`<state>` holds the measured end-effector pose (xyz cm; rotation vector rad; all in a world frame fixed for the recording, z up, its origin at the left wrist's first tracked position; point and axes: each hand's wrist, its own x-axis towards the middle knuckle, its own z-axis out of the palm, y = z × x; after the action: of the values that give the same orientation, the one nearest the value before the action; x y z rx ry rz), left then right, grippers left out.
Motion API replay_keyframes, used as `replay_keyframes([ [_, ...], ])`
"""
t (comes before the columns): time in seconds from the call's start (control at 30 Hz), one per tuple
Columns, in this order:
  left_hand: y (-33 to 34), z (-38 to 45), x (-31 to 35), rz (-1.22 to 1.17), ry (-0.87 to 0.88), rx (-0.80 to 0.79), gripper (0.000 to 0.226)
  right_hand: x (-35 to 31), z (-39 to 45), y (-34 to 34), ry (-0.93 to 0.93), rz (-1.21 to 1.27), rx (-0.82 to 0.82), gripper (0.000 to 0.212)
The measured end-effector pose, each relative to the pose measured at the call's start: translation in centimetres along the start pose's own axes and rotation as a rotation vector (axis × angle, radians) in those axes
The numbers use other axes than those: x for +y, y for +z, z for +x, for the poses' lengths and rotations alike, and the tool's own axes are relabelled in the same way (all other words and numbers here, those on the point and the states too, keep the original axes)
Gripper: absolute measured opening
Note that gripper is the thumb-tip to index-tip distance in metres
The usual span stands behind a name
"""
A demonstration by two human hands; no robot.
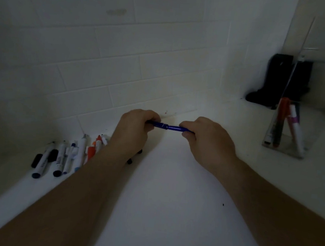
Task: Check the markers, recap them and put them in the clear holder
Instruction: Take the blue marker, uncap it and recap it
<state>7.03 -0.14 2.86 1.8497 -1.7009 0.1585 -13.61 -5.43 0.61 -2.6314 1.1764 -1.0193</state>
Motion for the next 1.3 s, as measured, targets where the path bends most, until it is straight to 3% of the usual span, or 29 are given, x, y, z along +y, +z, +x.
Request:
replay_keyframes([
  [0.2,0.1,-0.5,0.9,-0.033,0.233,-0.045,0.025,-0.4,0.1,0.1,-0.022,-0.029,-0.029,0.024],
  [0.4,0.5,-0.7,1.1,-0.052,0.184,-0.133,0.020,-0.2,0.3,0.2,-0.007,0.058,-0.035,0.022],
  [0.67,0.2,-0.7,2.2,-0.049,0.212,-0.088,0.020,-0.8,-0.2,0.3,0.037,0.148,0.006,0.016],
  [0.8,0.9,-1.4,2.8,-0.085,0.172,-0.094,0.022,-0.8,-0.2,-0.1,0.045,-0.089,-0.001,0.023],
  [0.9,1.0,-1.6,3.0,-0.246,0.090,-0.059,0.038,-0.9,-0.2,-0.6,0.029,-0.235,-0.047,0.020],
  [1.0,1.3,-1.8,3.5,-0.258,0.092,-0.009,0.053,-0.6,0.0,-2.0,0.079,-0.250,-0.071,0.017],
  [1.07,1.0,-1.8,3.8,-0.297,0.148,0.068,0.057,0.3,0.5,-4.2,0.166,-0.091,0.000,0.010],
  [1.17,1.0,-1.6,3.3,-0.278,0.293,0.124,0.057,1.5,0.8,-9.0,0.232,0.075,0.234,0.007],
  [1.3,1.3,-2.5,4.7,-0.210,0.439,0.055,0.051,2.7,0.2,-17.0,0.221,-0.008,0.539,0.010],
])
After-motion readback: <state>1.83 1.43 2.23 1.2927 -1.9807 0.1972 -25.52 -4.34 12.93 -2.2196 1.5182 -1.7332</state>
